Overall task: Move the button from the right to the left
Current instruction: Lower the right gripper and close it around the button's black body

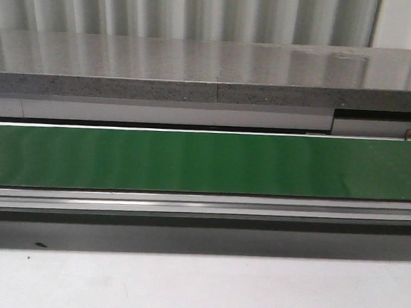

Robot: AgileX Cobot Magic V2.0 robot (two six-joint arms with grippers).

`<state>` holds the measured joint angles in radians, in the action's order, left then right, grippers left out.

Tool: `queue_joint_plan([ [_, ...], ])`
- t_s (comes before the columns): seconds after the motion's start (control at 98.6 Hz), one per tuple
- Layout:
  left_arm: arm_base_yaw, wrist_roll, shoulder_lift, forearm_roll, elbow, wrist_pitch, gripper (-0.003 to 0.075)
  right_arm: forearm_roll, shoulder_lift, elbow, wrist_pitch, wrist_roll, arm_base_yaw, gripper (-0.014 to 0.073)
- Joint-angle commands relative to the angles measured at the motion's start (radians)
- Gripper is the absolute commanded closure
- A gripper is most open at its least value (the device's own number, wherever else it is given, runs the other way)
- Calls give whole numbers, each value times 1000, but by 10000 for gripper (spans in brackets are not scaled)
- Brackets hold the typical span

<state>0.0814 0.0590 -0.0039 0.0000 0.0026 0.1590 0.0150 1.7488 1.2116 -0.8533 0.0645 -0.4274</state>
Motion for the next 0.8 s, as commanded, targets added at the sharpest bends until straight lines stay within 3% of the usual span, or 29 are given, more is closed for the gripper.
queue_joint_plan([
  [0.0,-2,12,-32,-11,40,-77,741,-30,12,68,21,53,-6,22],
  [0.375,-2,12,-32,-11,40,-77,741,-38,203,202,-52,86,-6,25],
  [0.457,-2,12,-32,-11,40,-77,741,-38,221,218,-72,87,-6,80],
  [0.639,-2,12,-32,-11,40,-77,741,-39,223,221,-73,87,-6,342],
  [0.791,-2,12,-32,-11,40,-77,741,-41,214,221,-72,87,-5,377],
])
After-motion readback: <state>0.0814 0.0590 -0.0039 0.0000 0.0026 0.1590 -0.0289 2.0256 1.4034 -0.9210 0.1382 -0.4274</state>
